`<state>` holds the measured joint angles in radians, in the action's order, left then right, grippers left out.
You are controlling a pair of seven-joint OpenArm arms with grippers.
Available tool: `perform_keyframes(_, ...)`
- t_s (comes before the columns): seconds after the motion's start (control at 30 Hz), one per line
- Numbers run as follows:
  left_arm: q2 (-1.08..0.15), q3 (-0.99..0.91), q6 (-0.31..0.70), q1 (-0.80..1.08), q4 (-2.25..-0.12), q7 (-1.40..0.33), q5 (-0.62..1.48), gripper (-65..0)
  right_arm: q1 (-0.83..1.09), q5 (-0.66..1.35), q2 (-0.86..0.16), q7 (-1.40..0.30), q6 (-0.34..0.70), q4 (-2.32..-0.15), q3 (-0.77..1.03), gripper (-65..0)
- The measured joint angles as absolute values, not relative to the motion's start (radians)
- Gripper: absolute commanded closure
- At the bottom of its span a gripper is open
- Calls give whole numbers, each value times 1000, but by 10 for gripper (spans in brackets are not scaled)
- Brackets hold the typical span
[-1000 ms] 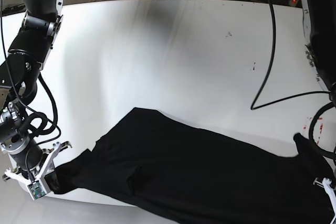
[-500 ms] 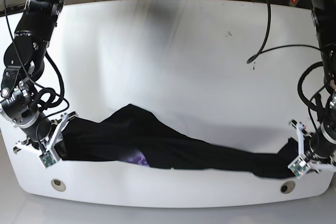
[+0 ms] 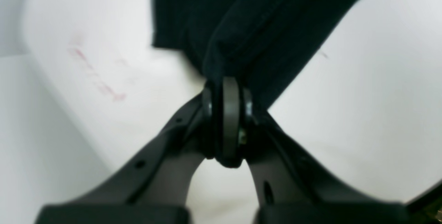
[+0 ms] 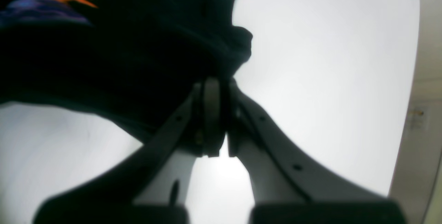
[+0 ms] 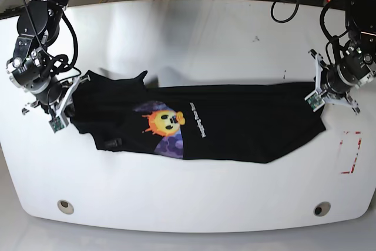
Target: Fold the T-shirt properly
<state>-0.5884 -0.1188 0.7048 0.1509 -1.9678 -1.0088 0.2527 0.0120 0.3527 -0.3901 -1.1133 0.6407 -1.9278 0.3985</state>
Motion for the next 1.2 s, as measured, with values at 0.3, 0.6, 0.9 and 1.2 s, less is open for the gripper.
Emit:
perform_keyframes(0.3,-528,-130,704,316,-1968,-970,229,-117,148,357,-360,-1112,651,-1928,406,0)
perform_keyframes(0.6,-450,-236,704,408,-1965,-966,175,-381,229,363,-304,-1179,654,-1928,521,-415)
perform_keyframes(0.9,-451,-243,704,496,-1966,-962,178,-378,279,384,-272,-1190,655,-1928,619,-541)
perform_keyframes(1.2,-425,-365,705,471,-1987,-925,187,-378,117,517,-279,-1190,655,-1833,624,-539)
